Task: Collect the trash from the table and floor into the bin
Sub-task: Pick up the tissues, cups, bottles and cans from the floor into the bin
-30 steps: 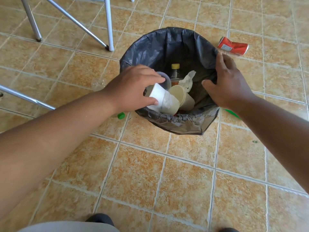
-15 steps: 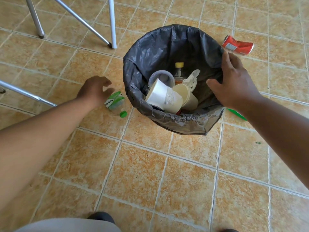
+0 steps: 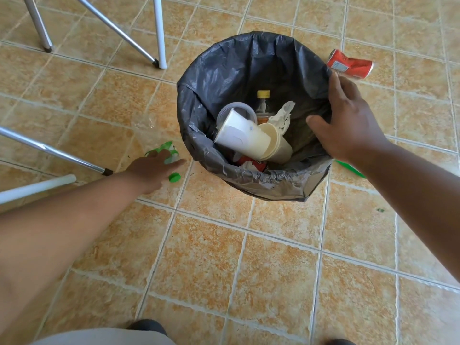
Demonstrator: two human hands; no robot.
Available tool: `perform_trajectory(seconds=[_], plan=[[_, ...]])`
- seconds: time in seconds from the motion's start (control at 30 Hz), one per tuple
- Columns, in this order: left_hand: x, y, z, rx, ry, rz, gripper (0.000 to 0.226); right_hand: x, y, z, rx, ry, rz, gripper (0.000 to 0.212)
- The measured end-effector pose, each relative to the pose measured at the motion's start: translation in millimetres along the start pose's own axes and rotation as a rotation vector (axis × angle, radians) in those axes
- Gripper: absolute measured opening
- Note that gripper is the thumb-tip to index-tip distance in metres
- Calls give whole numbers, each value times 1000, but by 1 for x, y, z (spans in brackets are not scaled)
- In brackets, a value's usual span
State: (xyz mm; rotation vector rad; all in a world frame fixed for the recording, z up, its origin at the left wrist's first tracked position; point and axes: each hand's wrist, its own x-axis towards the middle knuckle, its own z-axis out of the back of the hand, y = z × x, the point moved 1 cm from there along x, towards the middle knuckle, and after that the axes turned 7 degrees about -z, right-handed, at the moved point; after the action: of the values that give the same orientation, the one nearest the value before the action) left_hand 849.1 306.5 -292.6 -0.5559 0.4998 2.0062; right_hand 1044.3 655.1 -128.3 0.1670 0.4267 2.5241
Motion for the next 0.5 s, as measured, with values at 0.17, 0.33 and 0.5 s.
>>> perform_trajectory(seconds=[0.17,0.33,0.5], plan=[[-8,-2,-6,113,-19,-40,52,1,0,0,2,1,-3,82],[-19,30,18,-207,-328,153,60,0,0,0,-2,12,-8,83],[-30,44,81,-539,-967,292,68,0,0,0,-5,25,-13,84]])
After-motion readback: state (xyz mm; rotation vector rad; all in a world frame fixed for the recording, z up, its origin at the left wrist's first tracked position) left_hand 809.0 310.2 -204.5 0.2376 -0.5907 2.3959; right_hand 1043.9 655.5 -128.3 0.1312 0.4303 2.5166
